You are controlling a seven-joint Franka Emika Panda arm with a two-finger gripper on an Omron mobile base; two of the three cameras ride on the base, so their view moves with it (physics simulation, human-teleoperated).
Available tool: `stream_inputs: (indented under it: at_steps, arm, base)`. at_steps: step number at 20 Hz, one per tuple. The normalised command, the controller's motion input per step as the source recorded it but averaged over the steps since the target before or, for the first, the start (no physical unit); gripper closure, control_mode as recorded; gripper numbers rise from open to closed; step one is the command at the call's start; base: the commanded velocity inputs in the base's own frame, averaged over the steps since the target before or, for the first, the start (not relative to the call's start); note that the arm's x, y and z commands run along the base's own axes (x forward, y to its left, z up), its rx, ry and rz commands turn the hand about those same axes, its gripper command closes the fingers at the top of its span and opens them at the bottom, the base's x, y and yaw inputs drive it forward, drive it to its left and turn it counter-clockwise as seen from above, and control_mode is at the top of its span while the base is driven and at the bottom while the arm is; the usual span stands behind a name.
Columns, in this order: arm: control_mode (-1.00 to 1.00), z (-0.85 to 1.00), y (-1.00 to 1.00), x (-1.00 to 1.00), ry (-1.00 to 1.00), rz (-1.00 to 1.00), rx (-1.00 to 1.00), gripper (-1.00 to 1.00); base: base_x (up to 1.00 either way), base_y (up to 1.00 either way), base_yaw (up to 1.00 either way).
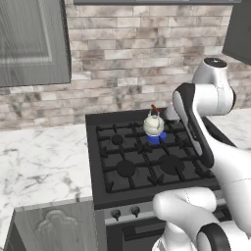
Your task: The kettle is done boiling. Turn off the stove, then wait for 300 timesteps before moving the kettle to the dining table.
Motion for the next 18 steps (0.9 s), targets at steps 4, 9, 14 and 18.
stream_inputs:
  at_steps: [4,9,14,18]
  arm:
    - [-1.00,0.00,-0.33,-0.27,-0.02,-0.01,0.00,-1.00]
    - [-1.00,0.00,-0.37,-0.41,-0.03,-0.04,0.00,-1.00]
    - [-1.00,-0.01,-0.41,-0.48,-0.06,-0.05,0.00,-1.00]
    - [-1.00,-0.05,-0.42,-0.51,-0.09,-0.05,0.00,-1.00]
  base:
    - [0.00,0.00,0.00]
    - [0.00,0.00,0.00]
    - [0.00,0.00,0.00]
    - [0.00,0.00,0.00]
